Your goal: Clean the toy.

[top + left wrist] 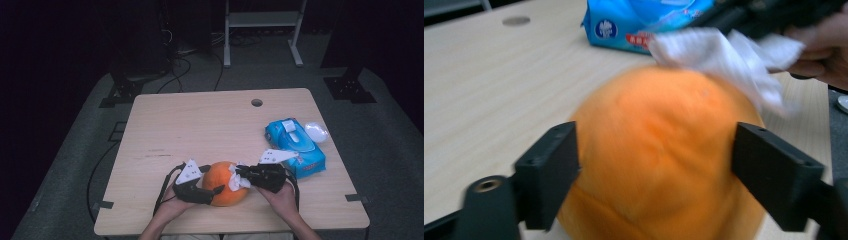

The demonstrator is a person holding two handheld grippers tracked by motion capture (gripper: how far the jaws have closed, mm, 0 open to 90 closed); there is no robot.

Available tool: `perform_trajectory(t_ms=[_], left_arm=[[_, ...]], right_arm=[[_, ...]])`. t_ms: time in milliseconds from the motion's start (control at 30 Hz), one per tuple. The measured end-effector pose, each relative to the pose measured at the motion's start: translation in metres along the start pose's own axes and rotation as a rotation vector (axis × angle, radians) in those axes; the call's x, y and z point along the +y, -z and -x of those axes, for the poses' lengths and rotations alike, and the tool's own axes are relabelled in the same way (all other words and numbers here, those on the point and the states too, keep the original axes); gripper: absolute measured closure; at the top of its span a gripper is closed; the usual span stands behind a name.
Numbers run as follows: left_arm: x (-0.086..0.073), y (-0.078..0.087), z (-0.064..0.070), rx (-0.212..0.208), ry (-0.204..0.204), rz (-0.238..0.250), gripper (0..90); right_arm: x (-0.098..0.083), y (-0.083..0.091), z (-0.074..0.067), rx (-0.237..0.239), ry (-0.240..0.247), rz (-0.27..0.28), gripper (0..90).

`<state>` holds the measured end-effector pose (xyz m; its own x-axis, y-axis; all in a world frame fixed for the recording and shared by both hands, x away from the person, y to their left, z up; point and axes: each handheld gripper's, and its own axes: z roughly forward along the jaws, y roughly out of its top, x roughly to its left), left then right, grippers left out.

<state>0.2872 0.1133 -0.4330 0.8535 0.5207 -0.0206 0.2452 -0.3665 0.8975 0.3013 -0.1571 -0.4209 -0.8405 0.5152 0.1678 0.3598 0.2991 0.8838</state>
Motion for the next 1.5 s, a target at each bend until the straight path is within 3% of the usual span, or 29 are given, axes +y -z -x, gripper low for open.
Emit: perform_trajectory(t_ms=[67, 133, 200, 300, 433, 533, 600, 667, 767, 867, 967, 1033, 1100, 1133, 1267, 1400, 1500], left_arm=[[-0.001, -0.003, -0.003, -0.015, 0.004, -0.018, 9.0], [-0.005, -0.006, -0.007, -0.047, 0.049, -0.018, 9.4], [-0.007, -0.007, -0.007, -0.051, 0.052, -0.02, 21.7], [-0.003, -0.007, 0.0, 0.016, 0.014, -0.013, 41.3], [0.004, -0.008, 0.01, 0.09, -0.019, 0.044, 49.1], [0.009, -0.013, 0.021, 0.148, -0.096, 0.056, 50.4], [0.008, -0.016, 0.024, 0.14, -0.103, 0.039, 49.3], [0.006, -0.013, 0.024, 0.112, -0.082, 0.036, 48.3], [0.006, -0.007, 0.025, 0.072, -0.081, 0.025, 42.9], [0.01, -0.002, 0.018, 0.045, -0.04, 0.028, 26.4], [0.008, -0.004, 0.006, 0.03, 0.017, -0.016, 9.4], [0.004, -0.008, 0.0, -0.016, 0.07, -0.041, 8.0], [0.001, -0.01, -0.002, -0.034, 0.086, -0.044, 8.8], [0.001, -0.009, -0.002, -0.033, 0.077, -0.049, 14.5], [0.001, -0.008, 0.004, 0.031, 0.01, -0.045, 44.1], [0.005, -0.007, 0.01, 0.096, -0.025, 0.006, 49.9], [0.009, -0.008, 0.017, 0.178, -0.084, 0.043, 50.6]], right_arm=[[0.001, 0.0, -0.005, 0.007, 0.039, -0.007, 80.6], [0.0, 0.0, -0.006, 0.013, 0.055, -0.009, 80.7], [0.0, -0.001, -0.003, 0.012, 0.042, -0.008, 80.6], [0.002, -0.002, 0.005, 0.003, -0.002, 0.001, 80.7], [0.008, -0.001, 0.014, -0.002, -0.031, 0.033, 80.7], [0.014, -0.004, 0.012, 0.0, -0.021, 0.04, 80.7], [0.014, -0.006, 0.01, -0.02, -0.009, 0.027, 80.7], [0.01, -0.005, 0.015, -0.028, -0.036, 0.019, 80.6], [0.004, -0.003, 0.022, -0.028, -0.064, 0.006, 80.7], [-0.002, -0.004, 0.015, 0.0, -0.031, -0.031, 80.9], [-0.002, -0.002, 0.005, 0.027, 0.011, -0.037, 80.9], [-0.001, -0.002, -0.001, 0.03, 0.044, -0.042, 80.9], [-0.001, -0.002, -0.002, 0.032, 0.05, -0.039, 80.8], [-0.001, -0.003, -0.001, 0.03, 0.047, -0.042, 80.8], [0.001, -0.004, 0.003, 0.019, 0.025, -0.026, 80.8], [0.007, -0.001, 0.005, -0.004, 0.025, 0.0, 81.0], [0.012, 0.002, 0.007, -0.012, 0.013, 0.04, 81.0]])
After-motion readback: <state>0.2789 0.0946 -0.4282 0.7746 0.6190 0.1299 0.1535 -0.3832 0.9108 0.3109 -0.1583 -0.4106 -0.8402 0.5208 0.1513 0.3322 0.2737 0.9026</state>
